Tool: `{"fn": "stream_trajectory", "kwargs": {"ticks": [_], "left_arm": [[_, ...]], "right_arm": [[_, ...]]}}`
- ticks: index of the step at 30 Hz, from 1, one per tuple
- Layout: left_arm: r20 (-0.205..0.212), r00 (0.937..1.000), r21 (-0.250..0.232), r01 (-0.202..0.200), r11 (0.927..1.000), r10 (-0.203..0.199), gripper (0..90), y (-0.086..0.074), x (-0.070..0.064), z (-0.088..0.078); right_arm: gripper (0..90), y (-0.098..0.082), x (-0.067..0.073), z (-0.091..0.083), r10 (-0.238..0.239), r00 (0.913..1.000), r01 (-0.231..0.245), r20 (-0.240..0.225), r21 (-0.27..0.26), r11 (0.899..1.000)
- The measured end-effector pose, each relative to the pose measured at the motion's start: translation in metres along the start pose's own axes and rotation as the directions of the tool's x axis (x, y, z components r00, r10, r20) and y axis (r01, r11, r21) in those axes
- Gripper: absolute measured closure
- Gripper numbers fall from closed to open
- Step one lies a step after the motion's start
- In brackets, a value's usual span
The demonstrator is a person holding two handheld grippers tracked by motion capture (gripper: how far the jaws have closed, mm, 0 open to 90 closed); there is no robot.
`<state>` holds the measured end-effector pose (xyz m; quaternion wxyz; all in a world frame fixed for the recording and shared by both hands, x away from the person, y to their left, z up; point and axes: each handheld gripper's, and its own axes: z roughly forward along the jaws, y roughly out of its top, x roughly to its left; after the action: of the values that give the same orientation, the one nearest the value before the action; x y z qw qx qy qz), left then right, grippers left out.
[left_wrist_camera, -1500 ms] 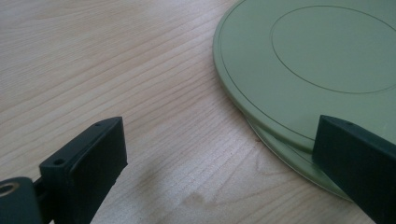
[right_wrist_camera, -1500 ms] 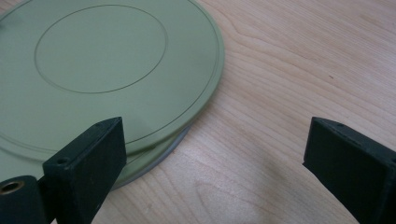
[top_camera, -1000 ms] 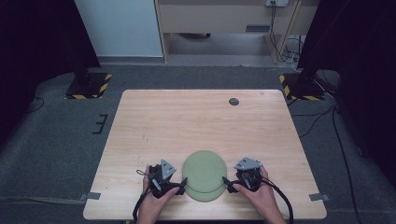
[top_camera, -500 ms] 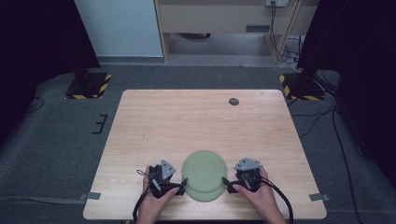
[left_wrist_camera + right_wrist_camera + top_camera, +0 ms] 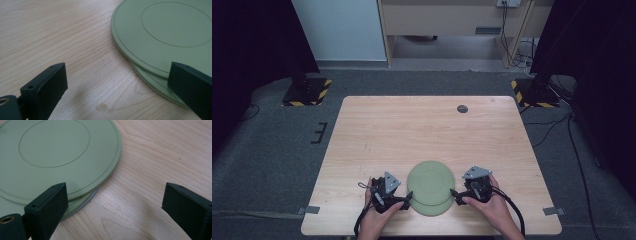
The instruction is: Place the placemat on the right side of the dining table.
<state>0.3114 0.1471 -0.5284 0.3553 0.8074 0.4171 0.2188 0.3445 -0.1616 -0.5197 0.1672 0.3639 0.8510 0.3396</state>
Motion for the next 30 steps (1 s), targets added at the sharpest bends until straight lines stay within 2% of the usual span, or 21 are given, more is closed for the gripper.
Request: {"fn": "stream_trajectory", "kwargs": {"ticks": [3,9,10,13,18,19,23,26,30], "left_arm": [[0.001,0.9999,0.011,-0.013,0.9998,0.013,2.2,-0.001,0.000,0.001],[-0.003,0.9999,0.006,-0.013,0.9999,0.013,2.3,0.000,-0.001,0.002],[-0.005,0.9999,0.006,-0.013,0.9999,0.014,2.2,0.000,-0.002,0.002],[-0.013,0.9998,0.009,-0.013,0.9999,0.013,1.2,0.001,-0.002,0.003],[-0.020,0.9997,0.005,-0.011,0.9999,0.011,0.7,0.001,-0.003,0.004],[-0.023,0.9997,0.004,-0.011,0.9999,0.011,0.7,0.002,-0.004,0.005],[-0.027,0.9996,0.002,-0.007,1.0000,0.008,0.4,0.002,-0.004,0.005],[-0.026,0.9996,0.003,-0.008,1.0000,0.009,0.6,0.002,-0.004,0.005],[-0.018,0.9997,0.001,-0.015,0.9999,0.015,2.4,0.002,-0.005,0.004]], "right_arm": [[6.8,0.005,-0.002,-0.001,0.000,0.9999,0.000,-0.015,0.002,1.000],[8.1,0.024,-0.010,0.002,-0.012,0.9981,0.014,-0.060,0.038,0.999],[6.9,0.029,-0.012,0.005,-0.019,0.9972,0.023,-0.072,0.057,0.998],[8.3,0.037,-0.012,0.009,-0.052,0.9966,0.056,-0.064,0.075,0.996],[10.1,0.048,-0.014,0.014,-0.051,0.9949,0.059,-0.087,0.085,0.995],[10.0,0.053,-0.017,0.017,-0.031,0.9942,0.040,-0.103,0.091,0.995],[10.9,0.061,-0.020,0.023,-0.017,0.9943,0.027,-0.105,0.101,0.995],[11.7,0.062,-0.021,0.025,0.000,0.9932,0.011,-0.116,0.095,0.995],[16.0,0.061,-0.021,0.028,-0.010,0.9944,0.022,-0.105,0.105,0.994]]}}
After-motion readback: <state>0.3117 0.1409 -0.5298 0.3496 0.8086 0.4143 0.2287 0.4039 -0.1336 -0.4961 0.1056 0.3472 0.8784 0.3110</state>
